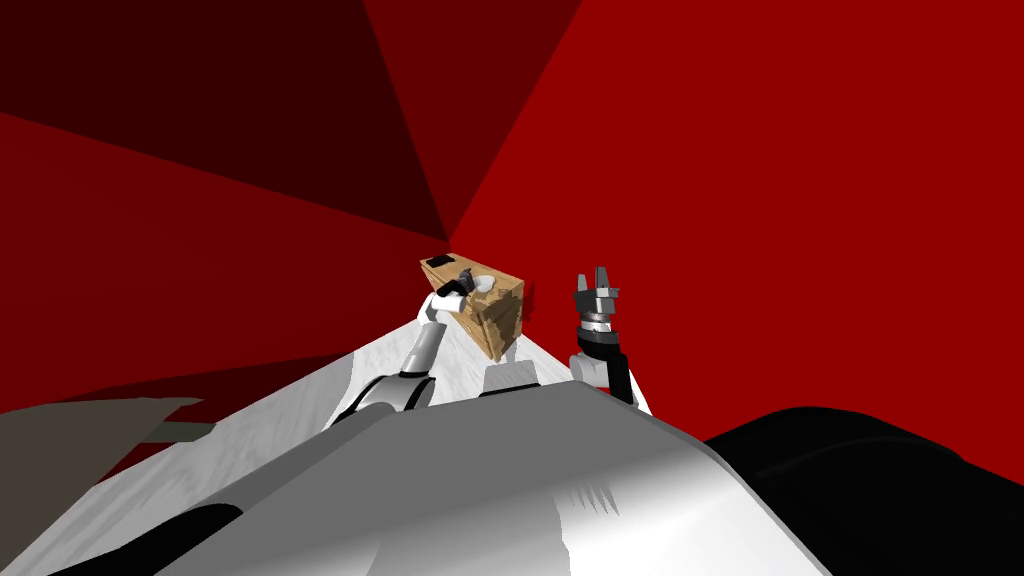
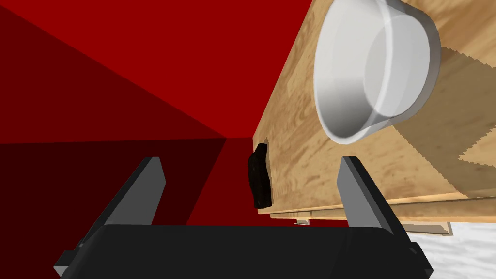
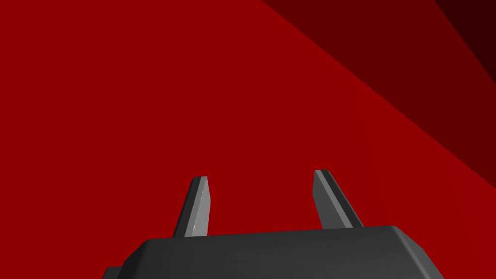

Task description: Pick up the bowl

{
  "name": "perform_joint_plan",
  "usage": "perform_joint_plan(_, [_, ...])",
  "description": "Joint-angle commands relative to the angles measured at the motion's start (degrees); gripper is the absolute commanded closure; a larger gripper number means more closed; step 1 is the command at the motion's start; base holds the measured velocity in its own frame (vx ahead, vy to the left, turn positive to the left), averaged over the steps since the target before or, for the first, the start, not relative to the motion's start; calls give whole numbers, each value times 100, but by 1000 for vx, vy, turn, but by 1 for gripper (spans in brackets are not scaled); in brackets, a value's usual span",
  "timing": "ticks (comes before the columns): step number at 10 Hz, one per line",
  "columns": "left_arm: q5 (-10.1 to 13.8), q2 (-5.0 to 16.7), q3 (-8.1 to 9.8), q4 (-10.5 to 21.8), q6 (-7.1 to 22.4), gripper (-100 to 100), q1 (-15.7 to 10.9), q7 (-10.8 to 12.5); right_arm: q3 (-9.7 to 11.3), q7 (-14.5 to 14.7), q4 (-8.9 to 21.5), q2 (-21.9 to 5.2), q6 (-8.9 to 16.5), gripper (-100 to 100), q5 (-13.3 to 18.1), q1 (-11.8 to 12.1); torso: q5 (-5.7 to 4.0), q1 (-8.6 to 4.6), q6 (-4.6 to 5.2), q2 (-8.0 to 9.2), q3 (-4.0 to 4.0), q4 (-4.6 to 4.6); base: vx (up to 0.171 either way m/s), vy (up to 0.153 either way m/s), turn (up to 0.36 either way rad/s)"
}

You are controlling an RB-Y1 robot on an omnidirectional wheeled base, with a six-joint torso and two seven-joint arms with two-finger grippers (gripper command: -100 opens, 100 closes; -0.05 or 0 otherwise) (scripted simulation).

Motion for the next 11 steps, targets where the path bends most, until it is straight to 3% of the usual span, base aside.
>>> perform_joint_plan(1, [43,-19,-29,131,286,-100,-135,7,0,0,0,0,0,0,0,0,0,0,0,0,0,0,48,67,20])
perform_joint_plan(2, [43,-19,-29,131,363,-100,-135,7,0,0,0,0,0,0,0,0,1,2,0,-4,-3,-2,25,34,-5])
perform_joint_plan(3, [165,-38,-89,390,542,-100,-415,14,0,0,0,0,0,0,0,0,0,-6,0,2,0,-1,48,70,36])
perform_joint_plan(5, [165,-38,-89,390,810,-100,-415,14,0,0,0,0,0,0,0,0,2,3,-1,-6,-4,-2,43,50,6])
perform_joint_plan(6, [291,-62,-150,646,1025,-100,-684,17,0,0,0,0,0,0,0,0,0,-7,0,0,-1,-2,57,53,33])
perform_joint_plan(8, [291,-62,-150,646,1252,-100,-684,17,0,0,0,0,0,0,0,0,1,0,-1,-9,-6,-3,48,52,3])
perform_joint_plan(9, [417,-90,-212,895,1455,-100,-941,15,0,0,0,0,0,0,0,0,0,-5,-1,-1,-2,-2,58,65,24])
perform_joint_plan(11, [417,-90,-212,895,1685,-100,-941,15,0,0,0,0,0,0,0,0,2,2,-1,-11,-7,-4,54,51,1])
